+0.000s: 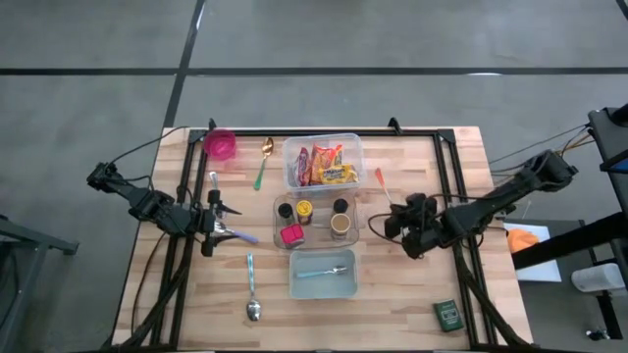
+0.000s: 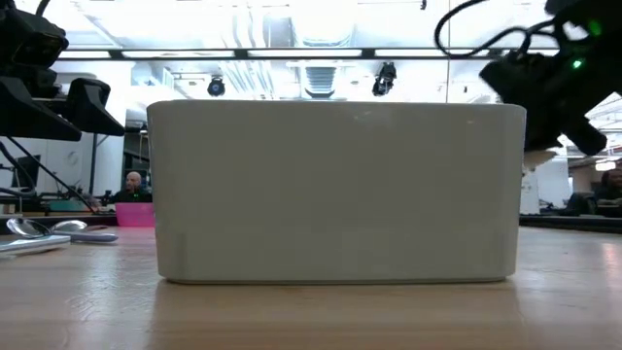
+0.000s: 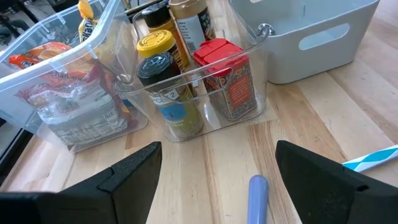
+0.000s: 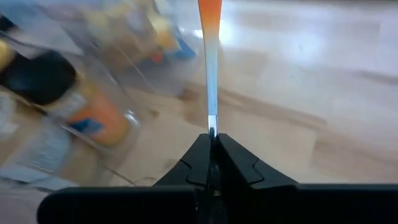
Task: Pick & Place Food Item
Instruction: Put the orange spoon into the gray bin, then put the blue patterned spoon into the gray bin
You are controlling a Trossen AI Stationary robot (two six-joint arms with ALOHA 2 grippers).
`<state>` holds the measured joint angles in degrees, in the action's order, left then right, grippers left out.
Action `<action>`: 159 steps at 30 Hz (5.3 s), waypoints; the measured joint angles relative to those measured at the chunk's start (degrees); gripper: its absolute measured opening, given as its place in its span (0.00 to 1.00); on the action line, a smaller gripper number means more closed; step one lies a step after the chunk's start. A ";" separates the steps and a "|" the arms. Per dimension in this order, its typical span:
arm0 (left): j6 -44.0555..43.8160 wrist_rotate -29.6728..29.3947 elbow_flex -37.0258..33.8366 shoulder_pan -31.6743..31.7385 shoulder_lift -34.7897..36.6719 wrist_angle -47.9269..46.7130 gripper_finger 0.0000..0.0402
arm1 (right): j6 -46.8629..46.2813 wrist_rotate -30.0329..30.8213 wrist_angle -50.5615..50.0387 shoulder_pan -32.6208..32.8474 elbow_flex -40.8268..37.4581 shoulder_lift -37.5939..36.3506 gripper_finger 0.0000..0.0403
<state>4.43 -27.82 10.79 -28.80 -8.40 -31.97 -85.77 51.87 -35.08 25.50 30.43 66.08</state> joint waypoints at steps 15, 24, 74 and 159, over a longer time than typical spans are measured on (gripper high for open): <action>0.00 -0.01 0.00 0.00 0.00 0.01 0.79 | 19.47 14.78 9.05 11.90 4.89 0.39 0.03; 0.00 -0.01 0.00 0.00 0.00 0.00 0.79 | 49.08 6.18 35.34 12.48 5.77 0.39 0.03; 0.00 -0.01 0.00 0.00 -0.04 0.00 0.79 | 56.86 -34.73 18.73 0.76 34.93 39.21 0.03; 0.00 -0.02 0.00 0.00 -0.37 0.19 0.79 | 84.44 -27.95 62.73 2.64 -18.61 -23.20 0.32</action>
<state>4.43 -27.83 10.79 -28.80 -8.78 -31.77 -1.32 23.92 27.65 28.14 11.83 42.89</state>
